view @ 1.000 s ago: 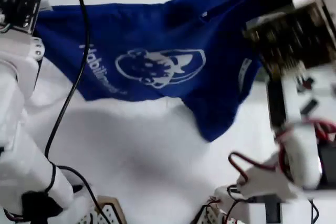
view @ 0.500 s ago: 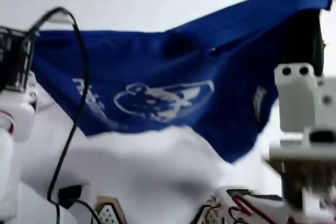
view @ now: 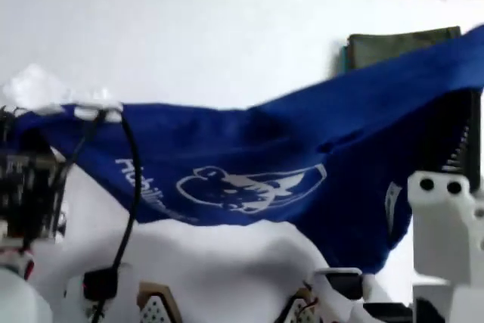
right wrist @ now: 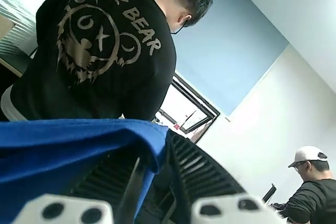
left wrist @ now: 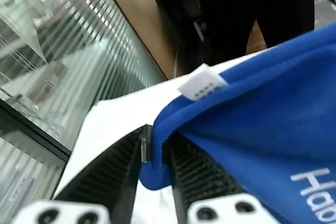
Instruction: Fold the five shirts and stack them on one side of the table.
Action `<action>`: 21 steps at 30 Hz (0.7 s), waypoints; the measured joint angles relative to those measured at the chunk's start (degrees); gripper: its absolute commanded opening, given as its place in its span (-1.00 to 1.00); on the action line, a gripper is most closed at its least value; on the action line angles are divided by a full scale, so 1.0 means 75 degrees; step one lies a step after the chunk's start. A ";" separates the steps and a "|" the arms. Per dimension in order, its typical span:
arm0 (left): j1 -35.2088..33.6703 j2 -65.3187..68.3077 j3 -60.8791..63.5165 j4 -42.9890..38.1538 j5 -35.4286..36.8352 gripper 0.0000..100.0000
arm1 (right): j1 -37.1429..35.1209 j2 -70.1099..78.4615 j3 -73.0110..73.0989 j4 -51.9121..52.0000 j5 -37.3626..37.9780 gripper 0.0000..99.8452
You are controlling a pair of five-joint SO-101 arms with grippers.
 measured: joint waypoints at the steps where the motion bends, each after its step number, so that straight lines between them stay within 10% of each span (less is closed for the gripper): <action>1: -0.0012 -0.0035 0.0000 0.0000 0.0000 -0.95 | -0.0012 0.0000 -0.0035 0.0000 0.0000 -0.97; 21: -0.0223 0.2966 0.0363 -0.1078 0.0000 -0.95 | -0.0809 0.0082 0.6716 -0.2825 -0.0199 -0.97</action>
